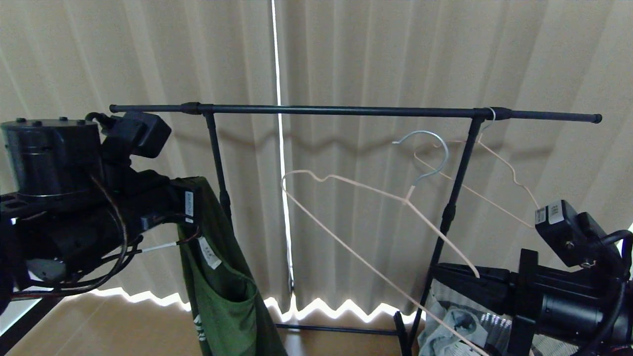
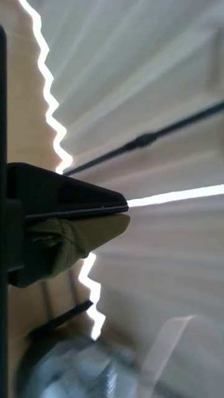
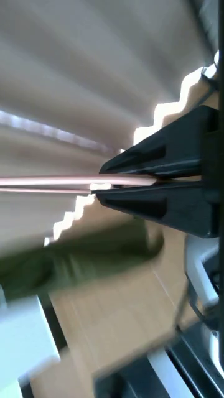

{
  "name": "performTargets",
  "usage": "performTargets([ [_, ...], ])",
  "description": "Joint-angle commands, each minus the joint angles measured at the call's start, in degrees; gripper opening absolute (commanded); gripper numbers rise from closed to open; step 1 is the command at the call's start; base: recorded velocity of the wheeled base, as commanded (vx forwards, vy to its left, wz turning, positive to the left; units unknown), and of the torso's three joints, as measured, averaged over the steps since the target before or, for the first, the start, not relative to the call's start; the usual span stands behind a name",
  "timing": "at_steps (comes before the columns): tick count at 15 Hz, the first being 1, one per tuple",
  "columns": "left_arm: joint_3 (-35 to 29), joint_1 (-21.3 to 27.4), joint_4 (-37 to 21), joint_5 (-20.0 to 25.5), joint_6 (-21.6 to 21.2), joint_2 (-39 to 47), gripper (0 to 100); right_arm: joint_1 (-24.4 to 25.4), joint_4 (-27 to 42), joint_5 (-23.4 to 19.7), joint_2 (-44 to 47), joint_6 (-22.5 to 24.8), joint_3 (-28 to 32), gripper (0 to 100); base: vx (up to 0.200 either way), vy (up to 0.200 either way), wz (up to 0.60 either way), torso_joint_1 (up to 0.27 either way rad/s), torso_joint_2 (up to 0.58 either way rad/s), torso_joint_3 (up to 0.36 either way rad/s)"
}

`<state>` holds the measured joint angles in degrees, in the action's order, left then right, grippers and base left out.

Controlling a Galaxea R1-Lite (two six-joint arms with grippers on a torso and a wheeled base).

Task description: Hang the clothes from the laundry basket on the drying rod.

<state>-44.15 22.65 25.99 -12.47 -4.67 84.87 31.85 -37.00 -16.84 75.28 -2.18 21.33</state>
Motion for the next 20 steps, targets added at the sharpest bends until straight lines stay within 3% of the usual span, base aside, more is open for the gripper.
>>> performTargets([
  [1,-5.24,0.03,0.11,-1.5,3.7,7.68,0,1.81,0.0,-1.89,1.28,0.16,0.55,0,0.0,0.0,0.0,0.0,0.0,0.0],
  [6,-11.04,0.2,0.38,-2.56,4.67,11.19,0,6.11,0.0,-2.06,4.26,0.16,2.92,0,0.0,0.0,0.0,0.0,0.0,0.0],
  [9,-11.39,0.2,1.96,-2.56,5.37,11.46,0,8.49,0.0,-2.06,5.14,-0.02,3.1,0,0.0,0.0,0.0,0.0,0.0,0.0],
  [16,-10.6,2.22,2.13,-2.73,6.87,11.19,0,8.58,-0.79,-1.97,7.78,-0.1,5.39,0,0.0,0.0,0.0,0.0,0.0,0.0],
  [20,-9.11,3.28,2.13,-4.4,6.87,8.73,0,8.4,-7.83,-1.71,13.76,-0.1,5.91,0,0.0,0.0,0.0,0.0,0.0,0.0],
])
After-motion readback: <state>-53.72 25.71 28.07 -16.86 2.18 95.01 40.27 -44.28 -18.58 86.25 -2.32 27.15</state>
